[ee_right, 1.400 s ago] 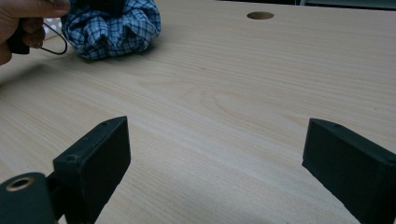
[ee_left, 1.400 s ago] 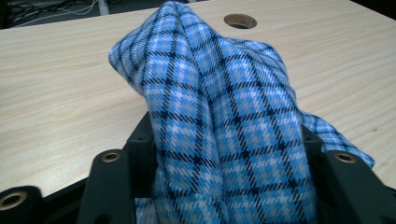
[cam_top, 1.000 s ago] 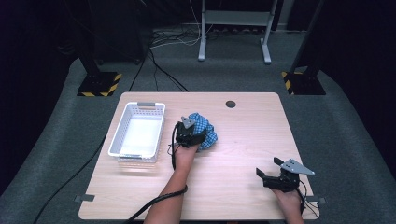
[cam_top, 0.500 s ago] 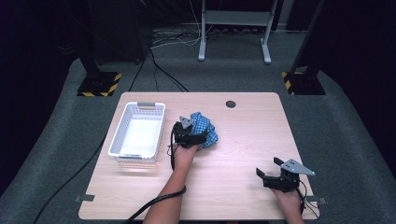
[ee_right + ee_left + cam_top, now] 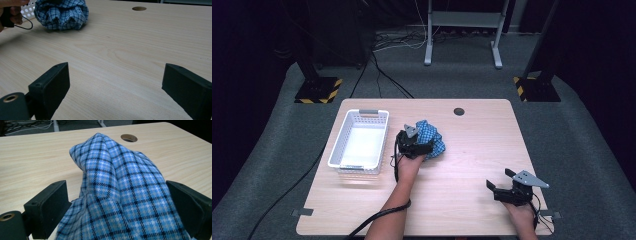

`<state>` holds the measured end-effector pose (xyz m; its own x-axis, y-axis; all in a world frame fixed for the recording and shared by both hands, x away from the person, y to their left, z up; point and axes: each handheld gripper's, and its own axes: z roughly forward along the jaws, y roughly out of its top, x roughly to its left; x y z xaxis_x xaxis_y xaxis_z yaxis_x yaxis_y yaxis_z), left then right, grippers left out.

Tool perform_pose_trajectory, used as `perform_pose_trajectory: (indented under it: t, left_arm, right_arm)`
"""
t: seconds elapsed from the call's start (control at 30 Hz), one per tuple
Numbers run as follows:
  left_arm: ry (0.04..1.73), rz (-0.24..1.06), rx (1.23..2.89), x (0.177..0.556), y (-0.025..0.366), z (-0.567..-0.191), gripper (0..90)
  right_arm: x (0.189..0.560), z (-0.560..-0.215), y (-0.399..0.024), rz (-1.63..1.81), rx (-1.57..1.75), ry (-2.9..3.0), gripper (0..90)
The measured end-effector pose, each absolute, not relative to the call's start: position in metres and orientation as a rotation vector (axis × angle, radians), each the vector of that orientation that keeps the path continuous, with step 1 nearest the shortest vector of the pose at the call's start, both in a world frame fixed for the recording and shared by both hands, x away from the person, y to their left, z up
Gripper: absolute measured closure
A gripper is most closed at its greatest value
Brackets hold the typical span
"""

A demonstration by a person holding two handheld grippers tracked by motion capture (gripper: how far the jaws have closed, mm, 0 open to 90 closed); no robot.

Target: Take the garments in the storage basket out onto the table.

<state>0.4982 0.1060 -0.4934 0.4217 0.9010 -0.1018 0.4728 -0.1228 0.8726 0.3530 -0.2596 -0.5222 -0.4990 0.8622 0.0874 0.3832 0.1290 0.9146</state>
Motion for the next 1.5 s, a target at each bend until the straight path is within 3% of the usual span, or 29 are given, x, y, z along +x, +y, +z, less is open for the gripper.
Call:
perform_pose_trajectory:
  t: [1.5]
  left_arm:
    - [1.096,0.642,1.646,0.489,0.116,-0.417,7.4]
  right_arm:
    - [0.353,-0.522,-0.260,1.350,1.201,1.941,6.6]
